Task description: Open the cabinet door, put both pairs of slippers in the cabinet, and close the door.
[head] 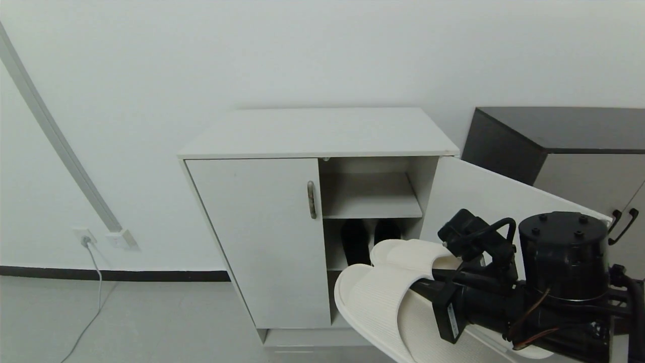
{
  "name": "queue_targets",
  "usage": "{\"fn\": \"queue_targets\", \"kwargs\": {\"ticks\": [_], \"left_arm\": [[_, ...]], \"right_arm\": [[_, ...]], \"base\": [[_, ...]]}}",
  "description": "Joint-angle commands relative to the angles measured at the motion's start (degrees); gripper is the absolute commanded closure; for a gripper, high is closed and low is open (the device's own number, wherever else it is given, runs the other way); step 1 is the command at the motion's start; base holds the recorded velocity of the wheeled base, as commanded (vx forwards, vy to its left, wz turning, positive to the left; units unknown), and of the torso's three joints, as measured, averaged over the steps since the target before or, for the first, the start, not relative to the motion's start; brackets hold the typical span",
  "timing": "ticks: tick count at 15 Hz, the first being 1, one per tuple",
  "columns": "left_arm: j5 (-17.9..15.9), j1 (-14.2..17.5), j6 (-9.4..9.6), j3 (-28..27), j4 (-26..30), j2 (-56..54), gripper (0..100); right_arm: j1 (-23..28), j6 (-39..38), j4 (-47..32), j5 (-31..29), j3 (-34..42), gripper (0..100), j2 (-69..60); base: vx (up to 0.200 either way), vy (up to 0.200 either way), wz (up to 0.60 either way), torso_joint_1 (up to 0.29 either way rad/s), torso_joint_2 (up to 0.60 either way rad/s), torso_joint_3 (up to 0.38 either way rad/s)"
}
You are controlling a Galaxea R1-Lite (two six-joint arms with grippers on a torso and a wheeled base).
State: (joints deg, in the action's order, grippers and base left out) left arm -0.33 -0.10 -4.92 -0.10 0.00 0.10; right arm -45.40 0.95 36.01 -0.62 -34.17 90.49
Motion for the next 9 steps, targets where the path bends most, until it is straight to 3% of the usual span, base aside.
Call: {"fn": "queue_targets", "kwargs": {"ticks": [1, 9], "left_arm": [[0.0, 0.0, 0.00, 0.0, 0.0, 0.1, 100], [0.0, 0.0, -0.08, 0.0, 0.0, 0.1, 100]], "right_arm": [[0.0, 0.0, 0.0, 0.0, 0.1, 100, 0.2], [0.0, 0.0, 2.6, -0.3, 0.6, 100, 2.3]], "base": [[0.000, 0.000, 0.00, -0.168, 0.49, 0.310], [0.000, 0.000, 0.00, -0.141, 0.47, 0.328]]}}
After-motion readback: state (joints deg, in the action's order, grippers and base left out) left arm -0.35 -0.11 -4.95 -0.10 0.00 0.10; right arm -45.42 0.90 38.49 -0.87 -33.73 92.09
